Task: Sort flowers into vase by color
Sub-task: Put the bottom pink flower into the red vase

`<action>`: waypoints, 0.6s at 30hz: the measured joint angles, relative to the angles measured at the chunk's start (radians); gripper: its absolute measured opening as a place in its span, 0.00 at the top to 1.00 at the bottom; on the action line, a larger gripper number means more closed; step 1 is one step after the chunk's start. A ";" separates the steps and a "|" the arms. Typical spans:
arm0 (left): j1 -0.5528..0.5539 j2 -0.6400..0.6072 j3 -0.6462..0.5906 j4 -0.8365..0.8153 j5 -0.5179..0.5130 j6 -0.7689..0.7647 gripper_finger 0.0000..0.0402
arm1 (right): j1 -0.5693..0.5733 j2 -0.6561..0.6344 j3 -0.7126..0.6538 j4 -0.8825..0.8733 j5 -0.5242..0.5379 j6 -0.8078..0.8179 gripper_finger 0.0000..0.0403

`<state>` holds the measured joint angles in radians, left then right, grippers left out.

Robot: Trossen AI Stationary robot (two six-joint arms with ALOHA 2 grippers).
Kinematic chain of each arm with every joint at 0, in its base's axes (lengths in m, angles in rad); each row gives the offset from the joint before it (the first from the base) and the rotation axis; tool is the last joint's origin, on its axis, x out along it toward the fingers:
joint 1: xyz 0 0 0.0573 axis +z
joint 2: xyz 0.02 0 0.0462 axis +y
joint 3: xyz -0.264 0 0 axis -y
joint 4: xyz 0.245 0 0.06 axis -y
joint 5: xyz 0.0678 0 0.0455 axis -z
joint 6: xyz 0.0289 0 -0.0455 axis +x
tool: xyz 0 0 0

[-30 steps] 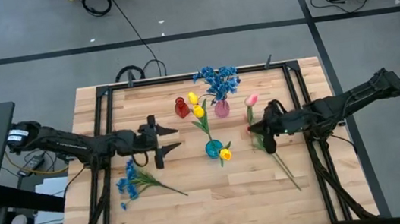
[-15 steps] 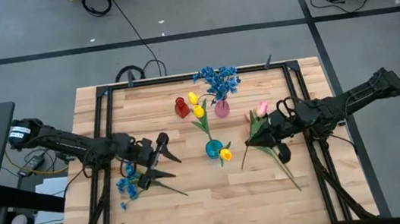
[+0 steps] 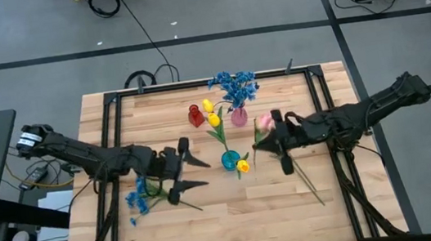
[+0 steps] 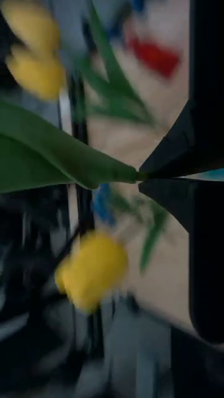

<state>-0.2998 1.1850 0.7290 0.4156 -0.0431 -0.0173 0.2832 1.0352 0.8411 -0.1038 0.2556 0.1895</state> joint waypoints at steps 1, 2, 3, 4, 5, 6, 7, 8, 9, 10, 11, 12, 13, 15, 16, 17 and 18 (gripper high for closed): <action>-0.001 0.010 0.029 -0.015 -0.028 0.013 0.41 | 0.003 0.009 0.024 -0.018 0.043 -0.030 0.96; -0.002 0.017 0.050 -0.024 -0.054 0.029 0.41 | 0.003 0.014 0.050 -0.018 0.072 -0.065 0.96; -0.003 0.023 0.066 -0.035 -0.075 0.046 0.41 | 0.003 0.018 0.070 -0.013 0.095 -0.100 0.96; -0.004 0.031 0.082 -0.038 -0.091 0.061 0.41 | 0.003 0.022 0.091 -0.013 0.115 -0.128 0.96; -0.003 0.037 0.098 -0.034 -0.105 0.069 0.41 | 0.003 0.025 0.114 -0.013 0.129 -0.154 0.96; -0.003 0.037 0.108 -0.035 -0.118 0.077 0.41 | 0.003 0.026 0.133 -0.011 0.140 -0.179 0.96; -0.003 0.037 0.116 -0.038 -0.133 0.090 0.41 | 0.003 0.028 0.149 -0.011 0.146 -0.199 0.96; -0.003 0.040 0.125 -0.031 -0.154 0.096 0.41 | 0.003 0.028 0.164 -0.001 0.147 -0.217 0.96; 0.000 0.041 0.133 -0.029 -0.178 0.104 0.41 | 0.003 0.030 0.178 0.013 0.145 -0.238 0.96; 0.000 0.041 0.136 -0.035 -0.203 0.117 0.41 | 0.003 0.032 0.188 0.031 0.141 -0.262 0.96; 0.000 0.042 0.139 -0.036 -0.226 0.130 0.41 | 0.003 0.035 0.196 0.059 0.136 -0.285 0.96; 0.004 0.043 0.145 -0.036 -0.247 0.146 0.41 | 0.003 0.039 0.202 0.086 0.122 -0.310 0.96; 0.009 0.043 0.151 -0.035 -0.269 0.156 0.41 | 0.002 0.045 0.206 0.110 0.104 -0.329 0.96; 0.030 0.045 0.167 -0.033 -0.302 0.169 0.41 | -0.010 0.061 0.207 0.171 0.047 -0.357 0.96; 0.044 0.045 0.176 -0.034 -0.304 0.168 0.41 | -0.021 0.072 0.206 0.192 0.013 -0.364 0.96; 0.059 0.047 0.186 -0.044 -0.303 0.162 0.42 | -0.034 0.086 0.206 0.212 -0.019 -0.365 0.96; 0.074 0.056 0.199 -0.049 -0.296 0.151 0.43 | -0.047 0.098 0.207 0.225 -0.038 -0.363 0.96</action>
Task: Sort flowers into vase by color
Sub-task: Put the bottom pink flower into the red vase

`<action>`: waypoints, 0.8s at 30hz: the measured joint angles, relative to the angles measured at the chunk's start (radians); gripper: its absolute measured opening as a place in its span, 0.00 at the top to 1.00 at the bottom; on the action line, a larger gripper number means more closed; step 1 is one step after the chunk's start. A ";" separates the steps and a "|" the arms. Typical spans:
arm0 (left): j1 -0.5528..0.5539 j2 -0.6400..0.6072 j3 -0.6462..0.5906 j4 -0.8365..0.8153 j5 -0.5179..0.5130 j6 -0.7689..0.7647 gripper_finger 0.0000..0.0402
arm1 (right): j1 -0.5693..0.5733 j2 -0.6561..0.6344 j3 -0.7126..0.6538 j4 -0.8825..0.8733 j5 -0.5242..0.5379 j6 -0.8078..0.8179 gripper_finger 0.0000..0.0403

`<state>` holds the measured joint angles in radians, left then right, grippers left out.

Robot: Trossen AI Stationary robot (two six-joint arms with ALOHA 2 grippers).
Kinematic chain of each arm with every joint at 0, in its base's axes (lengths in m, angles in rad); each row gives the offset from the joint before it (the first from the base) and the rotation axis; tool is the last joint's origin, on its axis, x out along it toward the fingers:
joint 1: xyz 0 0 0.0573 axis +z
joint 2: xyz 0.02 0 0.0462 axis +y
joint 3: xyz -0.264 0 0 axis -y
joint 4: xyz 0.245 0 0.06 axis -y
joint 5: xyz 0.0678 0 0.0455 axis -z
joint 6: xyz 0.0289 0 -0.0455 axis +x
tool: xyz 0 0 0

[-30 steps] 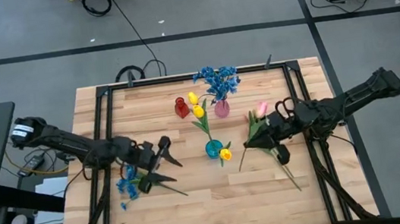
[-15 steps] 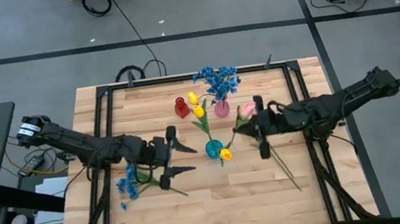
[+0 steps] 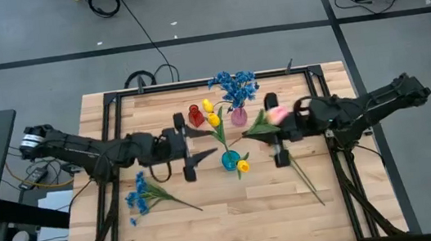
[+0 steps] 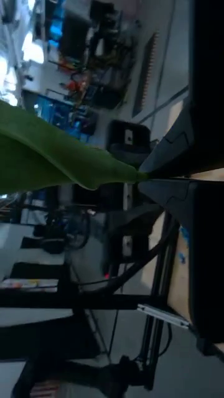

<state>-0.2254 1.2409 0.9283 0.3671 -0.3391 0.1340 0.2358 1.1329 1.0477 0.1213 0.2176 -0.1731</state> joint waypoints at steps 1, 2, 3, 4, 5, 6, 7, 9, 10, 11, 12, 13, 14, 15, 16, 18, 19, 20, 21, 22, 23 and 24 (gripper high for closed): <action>0.015 0.008 0.014 -0.006 0.017 -0.006 0.43 | -0.013 0.014 0.000 0.003 -0.009 0.009 0.96; 0.025 0.013 0.024 -0.026 0.030 -0.011 0.44 | -0.026 0.028 0.000 0.007 -0.016 0.017 0.96; 0.033 0.023 0.035 -0.052 0.043 -0.013 0.45 | -0.039 0.041 0.002 0.002 -0.025 0.022 0.96; 0.040 0.037 0.050 -0.067 0.048 -0.013 0.45 | -0.050 0.051 0.010 -0.015 -0.034 0.034 0.96; 0.044 0.048 0.063 -0.083 0.052 -0.013 0.46 | -0.059 0.063 0.020 -0.029 -0.038 0.041 0.96; 0.044 0.053 0.072 -0.112 0.055 -0.013 0.46 | -0.066 0.078 0.033 -0.040 -0.047 0.045 0.96; 0.045 0.062 0.083 -0.134 0.055 -0.013 0.47 | -0.072 0.089 0.049 -0.048 -0.058 0.046 0.96; 0.047 0.083 0.107 -0.133 0.056 -0.013 0.47 | -0.079 0.117 0.083 -0.078 -0.071 0.046 0.96; 0.047 0.087 0.112 -0.145 0.056 -0.013 0.47 | -0.082 0.134 0.105 -0.091 -0.080 0.046 0.96; 0.047 0.096 0.121 -0.157 0.055 -0.012 0.47 | -0.084 0.149 0.128 -0.111 -0.090 0.047 0.96; 0.049 0.107 0.136 -0.159 0.053 -0.012 0.47 | -0.084 0.166 0.153 -0.143 -0.096 0.047 0.96; 0.050 0.111 0.146 -0.162 0.047 -0.012 0.47 | -0.084 0.184 0.182 -0.168 -0.098 0.047 0.96; 0.050 0.110 0.150 -0.181 0.040 -0.011 0.47 | -0.084 0.202 0.212 -0.190 -0.098 0.047 0.96; 0.050 0.115 0.158 -0.189 0.037 -0.011 0.47 | -0.084 0.219 0.240 -0.216 -0.095 0.047 0.96; 0.053 0.123 0.169 -0.176 0.035 -0.011 0.47 | -0.084 0.238 0.266 -0.250 -0.090 0.047 0.96; 0.055 0.126 0.179 -0.203 0.027 -0.014 0.47 | -0.084 0.278 0.324 -0.299 -0.082 0.047 0.96; 0.055 0.128 0.187 -0.222 0.023 -0.020 0.47 | -0.084 0.294 0.348 -0.326 -0.077 0.047 0.96; 0.055 0.134 0.199 -0.226 0.022 -0.031 0.47 | -0.084 0.309 0.368 -0.355 -0.071 0.049 0.96; 0.057 0.135 0.202 -0.232 0.018 -0.033 0.47 | -0.084 0.324 0.387 -0.365 -0.063 0.050 0.96; 0.056 0.134 0.203 -0.253 0.009 -0.033 0.47 | -0.083 0.334 0.400 -0.365 -0.054 0.050 0.96; 0.056 0.133 0.206 -0.263 0.002 -0.033 0.48 | -0.083 0.340 0.407 -0.375 -0.043 0.050 0.96; 0.056 0.133 0.208 -0.266 -0.001 -0.033 0.49 | -0.082 0.344 0.411 -0.390 -0.030 0.050 0.96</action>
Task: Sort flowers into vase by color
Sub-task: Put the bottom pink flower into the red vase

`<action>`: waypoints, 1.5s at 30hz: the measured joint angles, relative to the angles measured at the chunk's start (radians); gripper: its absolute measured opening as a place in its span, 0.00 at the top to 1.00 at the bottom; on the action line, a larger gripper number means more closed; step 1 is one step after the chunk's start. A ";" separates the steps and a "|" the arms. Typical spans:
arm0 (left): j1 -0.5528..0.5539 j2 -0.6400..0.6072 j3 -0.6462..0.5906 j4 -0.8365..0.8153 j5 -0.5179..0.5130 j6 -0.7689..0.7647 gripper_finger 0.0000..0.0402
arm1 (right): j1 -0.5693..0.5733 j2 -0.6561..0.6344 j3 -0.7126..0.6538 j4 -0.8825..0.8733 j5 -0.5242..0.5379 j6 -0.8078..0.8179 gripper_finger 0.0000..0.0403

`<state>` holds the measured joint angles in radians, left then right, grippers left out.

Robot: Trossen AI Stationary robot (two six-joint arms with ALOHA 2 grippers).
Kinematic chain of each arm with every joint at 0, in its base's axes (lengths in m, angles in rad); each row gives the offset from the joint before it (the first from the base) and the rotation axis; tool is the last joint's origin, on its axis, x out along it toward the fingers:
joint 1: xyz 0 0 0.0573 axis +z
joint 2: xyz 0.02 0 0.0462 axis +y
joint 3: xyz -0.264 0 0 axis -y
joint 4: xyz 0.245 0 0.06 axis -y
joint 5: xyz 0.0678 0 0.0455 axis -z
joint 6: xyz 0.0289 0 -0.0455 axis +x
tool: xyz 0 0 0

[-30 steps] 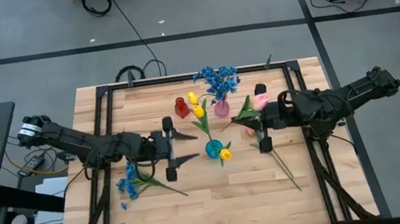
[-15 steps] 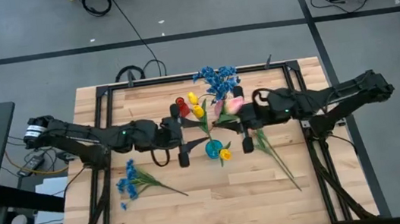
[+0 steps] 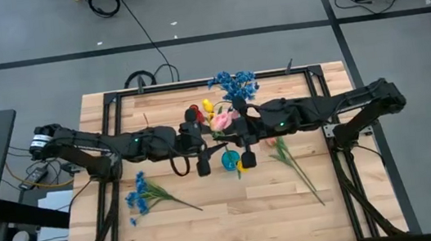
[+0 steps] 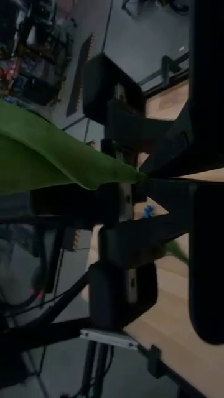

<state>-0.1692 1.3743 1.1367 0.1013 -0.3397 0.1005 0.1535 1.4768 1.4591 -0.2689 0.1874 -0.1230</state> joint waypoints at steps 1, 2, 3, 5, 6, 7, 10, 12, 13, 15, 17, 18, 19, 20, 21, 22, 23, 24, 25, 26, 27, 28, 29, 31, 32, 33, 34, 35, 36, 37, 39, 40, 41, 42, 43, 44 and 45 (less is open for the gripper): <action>0.000 0.000 0.000 -0.011 -0.001 0.000 0.51 | 0.000 0.006 0.002 0.001 0.004 0.000 0.95; 0.000 -0.001 0.000 -0.017 -0.003 0.000 0.53 | 0.000 0.007 0.004 0.003 0.007 0.000 0.95; -0.002 -0.002 0.000 -0.018 -0.003 0.000 0.56 | 0.000 0.006 0.004 -0.015 0.015 0.006 0.95; -0.002 -0.004 0.000 -0.027 -0.003 0.000 0.63 | 0.000 0.007 0.003 -0.023 0.039 0.021 0.94; -0.002 -0.007 0.000 -0.030 -0.003 0.000 0.66 | 0.000 0.003 0.003 -0.036 0.050 0.025 0.94; -0.002 -0.009 0.000 -0.032 -0.002 0.000 0.70 | 0.000 0.002 0.003 -0.051 0.055 0.029 0.94; -0.002 -0.019 0.000 -0.038 -0.002 0.012 0.81 | 0.000 -0.001 0.003 -0.068 0.055 0.045 0.94; -0.002 -0.021 0.000 -0.040 -0.002 0.030 0.88 | 0.000 -0.001 0.003 -0.077 0.054 0.052 0.94; -0.002 -0.021 0.000 -0.042 0.000 0.037 0.91 | 0.000 -0.002 0.003 -0.085 0.054 0.053 0.93; -0.002 -0.021 0.000 -0.047 0.016 0.049 0.97 | 0.000 -0.002 0.003 -0.092 0.049 0.051 0.93; -0.001 -0.022 -0.001 -0.045 0.031 0.050 0.97 | 0.002 -0.002 0.003 -0.089 0.043 0.051 0.91; -0.001 -0.022 -0.001 -0.044 0.037 0.050 0.97 | 0.004 -0.002 0.003 -0.089 0.043 0.050 0.89; -0.001 -0.022 -0.001 -0.045 0.039 0.051 0.97 | 0.007 -0.002 0.003 -0.089 0.044 0.050 0.87; -0.001 -0.022 -0.001 -0.046 0.040 0.051 0.98 | 0.010 -0.002 0.003 -0.089 0.046 0.050 0.84; -0.001 -0.022 -0.001 -0.048 0.046 0.051 0.98 | 0.013 -0.002 0.003 -0.089 0.047 0.050 0.81; -0.001 -0.022 -0.001 -0.049 0.054 0.051 0.98 | 0.016 -0.004 0.003 -0.088 0.047 0.051 0.78; -0.001 -0.023 -0.001 -0.049 0.067 0.051 0.99 | 0.020 -0.008 0.003 -0.089 0.047 0.054 0.74; -0.001 -0.031 -0.001 -0.055 0.080 0.051 0.99 | 0.022 -0.013 0.003 -0.091 0.047 0.060 0.70; -0.001 -0.040 -0.003 -0.066 0.093 0.051 0.99 | 0.024 -0.021 0.003 -0.097 0.046 0.066 0.67; 0.001 -0.049 -0.003 -0.066 0.103 0.053 0.99 | 0.025 -0.034 0.003 -0.112 0.045 0.069 0.64; 0.006 -0.066 -0.003 -0.070 0.109 0.057 0.99 | 0.026 -0.049 0.003 -0.130 0.045 0.077 0.61; 0.010 -0.088 -0.011 -0.079 0.118 0.060 0.99 | 0.026 -0.063 0.002 -0.141 0.045 0.087 0.58; 0.018 -0.111 -0.021 -0.085 0.125 0.065 0.99 | 0.026 -0.081 0.002 -0.150 0.045 0.094 0.56; 0.038 -0.155 -0.036 -0.081 0.144 0.075 0.99 | 0.026 -0.115 -0.004 -0.166 0.047 0.095 0.53; 0.049 -0.182 -0.044 -0.084 0.152 0.078 0.99 | 0.026 -0.132 -0.013 -0.169 0.047 0.095 0.52; 0.060 -0.207 -0.052 -0.099 0.157 0.082 0.99 | 0.026 -0.150 -0.026 -0.171 0.047 0.095 0.51; 0.073 -0.226 -0.058 -0.100 0.167 0.085 0.99 | 0.026 -0.168 -0.044 -0.173 0.047 0.095 0.51; 0.090 -0.247 -0.062 -0.089 0.179 0.087 0.99 | 0.025 -0.184 -0.063 -0.173 0.046 0.095 0.51; 0.105 -0.270 -0.072 -0.089 0.194 0.086 0.99 | 0.022 -0.197 -0.082 -0.163 0.045 0.095 0.51; 0.119 -0.286 -0.083 -0.097 0.220 0.082 0.99 | 0.021 -0.211 -0.107 -0.143 0.043 0.095 0.51; 0.154 -0.317 -0.101 -0.091 0.267 0.075 0.99 | 0.018 -0.238 -0.166 -0.114 0.033 0.093 0.51; 0.169 -0.335 -0.118 -0.109 0.283 0.071 0.99 | 0.015 -0.247 -0.200 -0.088 0.022 0.086 0.51; 0.187 -0.350 -0.135 -0.120 0.292 0.067 0.99 | 0.014 -0.259 -0.233 -0.058 0.011 0.081 0.51; 0.210 -0.362 -0.156 -0.111 0.300 0.061 0.99 | 0.013 -0.271 -0.270 -0.031 -0.004 0.078 0.51; 0.232 -0.375 -0.182 -0.099 0.307 0.053 0.99 | 0.013 -0.282 -0.306 -0.008 -0.011 0.078 0.51; 0.258 -0.388 -0.212 -0.094 0.315 0.048 0.99 | 0.013 -0.295 -0.343 0.029 -0.013 0.076 0.51; 0.284 -0.393 -0.242 -0.079 0.332 0.042 0.99 | 0.012 -0.308 -0.379 0.065 -0.009 0.069 0.51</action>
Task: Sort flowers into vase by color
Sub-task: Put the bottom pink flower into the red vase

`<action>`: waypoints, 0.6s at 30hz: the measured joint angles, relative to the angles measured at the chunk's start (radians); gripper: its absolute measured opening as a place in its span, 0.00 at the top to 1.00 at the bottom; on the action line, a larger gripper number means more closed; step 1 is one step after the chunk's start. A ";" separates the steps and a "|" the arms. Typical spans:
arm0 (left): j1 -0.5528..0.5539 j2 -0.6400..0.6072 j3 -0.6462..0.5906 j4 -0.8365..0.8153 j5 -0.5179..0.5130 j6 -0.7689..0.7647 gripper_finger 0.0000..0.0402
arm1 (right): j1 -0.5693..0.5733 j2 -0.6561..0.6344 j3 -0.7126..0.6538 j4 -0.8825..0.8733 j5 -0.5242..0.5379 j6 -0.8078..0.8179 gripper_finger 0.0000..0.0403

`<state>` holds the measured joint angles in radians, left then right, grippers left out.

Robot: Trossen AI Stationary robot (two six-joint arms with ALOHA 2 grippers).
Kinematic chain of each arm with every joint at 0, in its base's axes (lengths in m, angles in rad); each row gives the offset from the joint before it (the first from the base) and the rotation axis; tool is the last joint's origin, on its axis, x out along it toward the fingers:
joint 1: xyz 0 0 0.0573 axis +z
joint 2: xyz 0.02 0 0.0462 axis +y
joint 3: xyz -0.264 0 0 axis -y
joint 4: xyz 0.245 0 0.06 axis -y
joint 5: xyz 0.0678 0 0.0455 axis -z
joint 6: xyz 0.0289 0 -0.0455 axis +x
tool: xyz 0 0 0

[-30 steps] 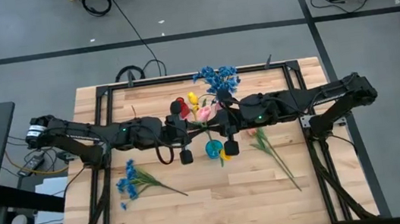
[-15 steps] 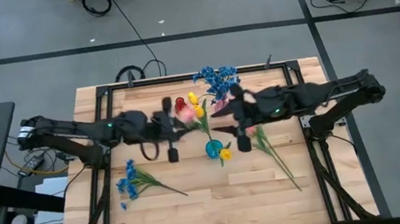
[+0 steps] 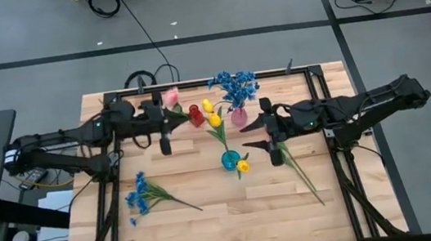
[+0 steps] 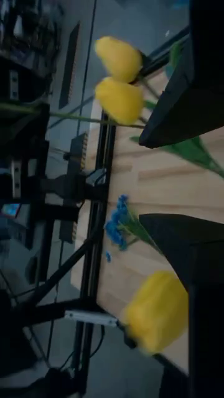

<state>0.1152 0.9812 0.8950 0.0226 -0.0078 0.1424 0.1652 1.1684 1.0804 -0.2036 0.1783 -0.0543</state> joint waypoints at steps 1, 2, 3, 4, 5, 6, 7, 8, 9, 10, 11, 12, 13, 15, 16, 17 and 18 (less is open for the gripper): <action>0.026 0.000 -0.026 0.035 0.016 -0.014 0.99 | -0.001 -0.012 -0.035 0.025 0.011 -0.007 0.51; 0.054 -0.001 -0.050 0.066 0.034 -0.021 0.99 | -0.004 -0.026 -0.072 0.055 0.030 -0.010 0.51; 0.084 -0.004 -0.071 0.070 0.052 -0.026 0.99 | -0.007 -0.039 -0.102 0.088 0.052 -0.014 0.51; 0.113 -0.007 -0.085 0.068 0.072 -0.035 0.99 | -0.012 -0.055 -0.131 0.103 0.065 -0.014 0.51; 0.141 -0.007 -0.092 0.074 0.093 -0.041 0.99 | -0.015 -0.074 -0.158 0.105 0.069 -0.012 0.51; 0.170 -0.012 -0.099 0.073 0.116 -0.043 0.99 | -0.017 -0.094 -0.179 0.110 0.069 -0.006 0.51; 0.196 -0.020 -0.105 0.058 0.134 -0.043 0.99 | -0.022 -0.115 -0.199 0.119 0.068 -0.002 0.51; 0.220 -0.022 -0.107 0.059 0.145 -0.043 0.99 | -0.027 -0.138 -0.220 0.123 0.067 0.000 0.51; 0.244 -0.022 -0.109 0.078 0.158 -0.043 0.99 | -0.033 -0.157 -0.242 0.129 0.065 0.002 0.51; 0.268 -0.021 -0.115 0.084 0.166 -0.042 0.99 | -0.038 -0.172 -0.265 0.148 0.065 0.002 0.51; 0.292 -0.014 -0.122 0.085 0.184 -0.041 0.99 | -0.044 -0.187 -0.288 0.173 0.064 0.002 0.51; 0.313 -0.003 -0.128 0.102 0.199 -0.041 0.99 | -0.051 -0.199 -0.313 0.195 0.065 0.000 0.51; 0.334 0.011 -0.137 0.124 0.215 -0.041 0.99 | -0.055 -0.207 -0.338 0.228 0.065 -0.005 0.51; 0.374 0.038 -0.159 0.162 0.244 -0.042 0.99 | -0.064 -0.217 -0.381 0.306 0.065 -0.024 0.51; 0.393 0.058 -0.169 0.193 0.258 -0.043 0.99 | -0.069 -0.219 -0.403 0.343 0.066 -0.038 0.51; 0.410 0.081 -0.178 0.221 0.267 -0.043 0.99 | -0.074 -0.219 -0.424 0.379 0.067 -0.057 0.51; 0.427 0.105 -0.185 0.233 0.274 -0.043 0.99 | -0.079 -0.218 -0.440 0.417 0.068 -0.080 0.51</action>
<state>0.5417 1.0862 0.7096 0.2551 0.2661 0.0998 0.0862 0.9502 0.6402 0.2130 0.2462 -0.1338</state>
